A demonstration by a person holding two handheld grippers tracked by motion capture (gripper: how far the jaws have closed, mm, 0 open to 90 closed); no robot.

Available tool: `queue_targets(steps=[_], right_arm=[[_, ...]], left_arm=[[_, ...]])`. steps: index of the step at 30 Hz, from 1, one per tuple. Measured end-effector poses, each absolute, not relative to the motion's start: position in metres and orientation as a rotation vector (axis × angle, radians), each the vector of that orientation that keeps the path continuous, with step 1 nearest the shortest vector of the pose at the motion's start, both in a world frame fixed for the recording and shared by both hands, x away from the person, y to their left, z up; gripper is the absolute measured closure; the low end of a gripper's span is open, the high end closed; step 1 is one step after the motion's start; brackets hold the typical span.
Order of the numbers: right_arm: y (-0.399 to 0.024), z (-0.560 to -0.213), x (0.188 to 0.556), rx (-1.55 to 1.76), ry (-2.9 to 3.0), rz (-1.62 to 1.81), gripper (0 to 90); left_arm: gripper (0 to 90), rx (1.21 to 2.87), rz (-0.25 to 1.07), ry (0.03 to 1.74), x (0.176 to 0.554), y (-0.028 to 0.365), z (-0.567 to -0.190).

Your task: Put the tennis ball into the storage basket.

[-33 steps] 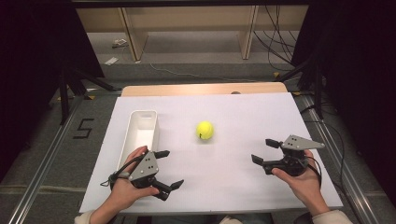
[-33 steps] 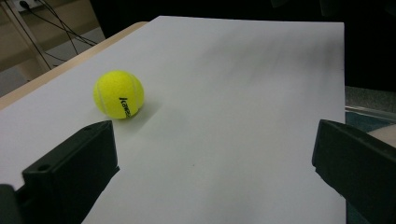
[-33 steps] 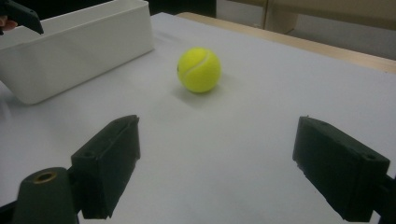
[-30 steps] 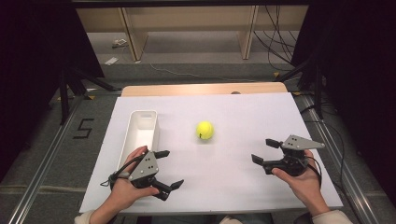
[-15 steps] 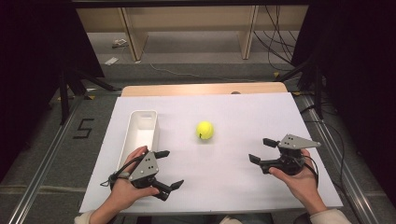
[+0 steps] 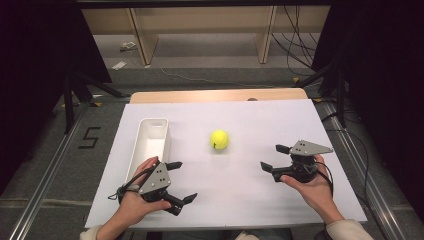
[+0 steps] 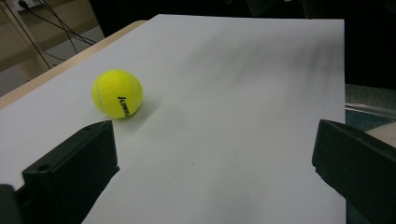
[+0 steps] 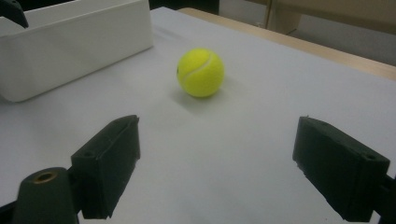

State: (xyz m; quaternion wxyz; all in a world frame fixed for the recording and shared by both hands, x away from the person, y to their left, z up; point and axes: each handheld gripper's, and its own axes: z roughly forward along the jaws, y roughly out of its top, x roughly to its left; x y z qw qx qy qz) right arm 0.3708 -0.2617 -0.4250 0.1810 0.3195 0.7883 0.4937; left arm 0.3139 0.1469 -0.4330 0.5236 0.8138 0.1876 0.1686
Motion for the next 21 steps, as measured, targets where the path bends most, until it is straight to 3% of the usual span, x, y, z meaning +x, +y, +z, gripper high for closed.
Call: queue_targets(steps=[21], right_arm=[[-0.229,-0.426,0.388,0.855,2.262,1.386,15.5]], left_arm=[[0.0,1.948,0.402,0.445,0.313,0.147,-0.433]])
